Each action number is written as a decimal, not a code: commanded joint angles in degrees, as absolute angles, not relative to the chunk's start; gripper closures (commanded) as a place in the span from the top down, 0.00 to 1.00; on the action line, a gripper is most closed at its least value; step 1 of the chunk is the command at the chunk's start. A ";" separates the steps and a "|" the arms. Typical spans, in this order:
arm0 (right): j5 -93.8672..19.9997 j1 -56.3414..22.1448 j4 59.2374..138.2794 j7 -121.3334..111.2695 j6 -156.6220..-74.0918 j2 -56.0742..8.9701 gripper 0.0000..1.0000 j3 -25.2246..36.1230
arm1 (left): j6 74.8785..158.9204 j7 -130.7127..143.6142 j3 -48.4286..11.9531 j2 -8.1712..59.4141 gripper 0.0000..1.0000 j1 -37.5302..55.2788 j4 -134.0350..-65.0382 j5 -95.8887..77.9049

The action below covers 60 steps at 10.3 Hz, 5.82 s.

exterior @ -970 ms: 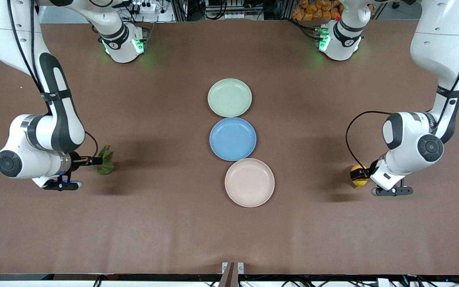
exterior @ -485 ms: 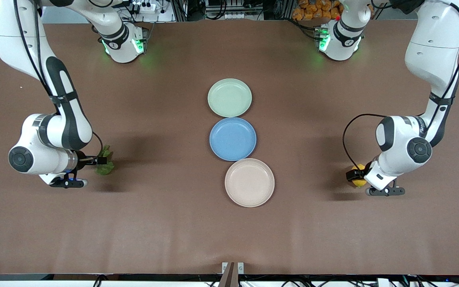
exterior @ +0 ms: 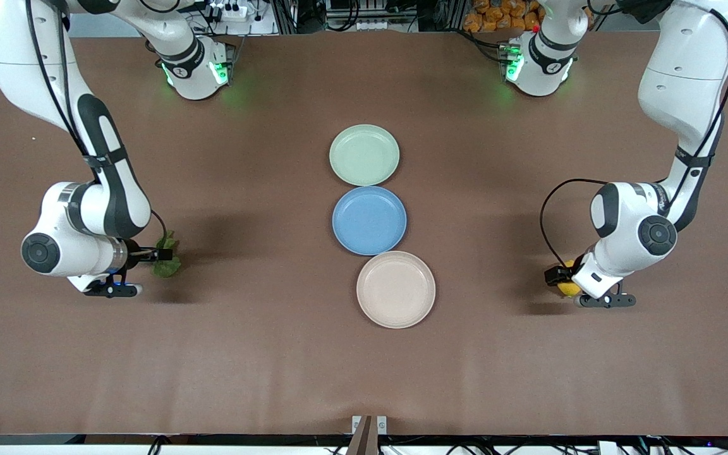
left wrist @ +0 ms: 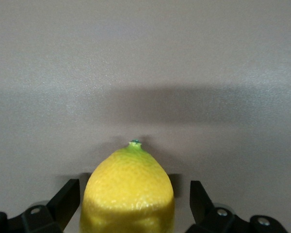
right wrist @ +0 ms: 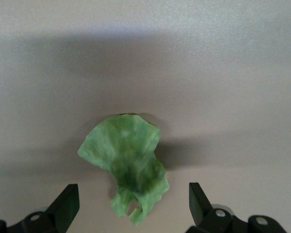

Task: Place lemon and lettuce in plates
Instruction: 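Close the right gripper on the lettuce while the left gripper grasps the lemon, then carry the lettuce to the green plate while the left gripper carries the lemon, then open the right gripper over the green plate while the left releases the lemon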

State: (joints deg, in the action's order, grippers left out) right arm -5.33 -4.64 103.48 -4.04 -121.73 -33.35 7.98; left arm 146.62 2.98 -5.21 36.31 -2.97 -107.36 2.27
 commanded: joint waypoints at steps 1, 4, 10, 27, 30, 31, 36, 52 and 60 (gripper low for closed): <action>-6.06 -5.18 103.71 -4.75 -124.27 -34.71 1.00 8.09 | 148.71 2.11 -5.36 36.47 1.00 -3.25 -108.10 3.52; -6.15 -5.01 103.71 -4.75 -125.86 -35.68 1.00 7.74 | 148.71 2.11 -5.27 36.30 0.77 -3.16 -108.72 3.60; -6.15 -4.92 104.06 -4.83 -125.68 -35.42 0.00 7.73 | 148.28 0.09 -5.19 34.20 0.19 -3.87 -108.20 3.43; -8.00 -19.40 104.33 22.55 -117.34 -22.42 0.00 2.72 | 135.53 20.30 -5.71 35.76 0.19 18.62 -90.63 -1.40; -8.00 -26.25 104.24 35.72 -116.64 -21.10 0.00 2.64 | 135.61 28.88 -5.54 40.58 0.19 23.19 -83.88 -2.11; -8.09 -28.72 104.15 40.21 -116.46 -20.66 0.00 2.64 | 135.79 31.00 -5.54 42.69 0.19 24.33 -81.41 -2.11; -13.69 -40.85 103.89 56.06 -118.38 -20.92 0.00 2.72 | 142.45 31.82 -5.71 49.47 0.22 26.89 -77.09 -3.95; -13.90 -60.73 104.15 77.43 -126.30 -29.35 1.00 3.08 | 140.31 35.16 -4.83 48.97 1.00 25.68 -75.41 -4.57; -8.00 -47.40 102.92 63.93 -127.27 -28.31 1.00 4.57 | 126.13 24.27 -4.92 45.27 1.00 14.25 -75.32 3.16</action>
State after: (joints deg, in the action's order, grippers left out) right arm -8.75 -51.68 103.14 68.68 -127.63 -29.24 5.25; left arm 128.50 26.54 -4.54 46.73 16.31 -74.56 1.17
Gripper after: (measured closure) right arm 0.000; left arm 0.000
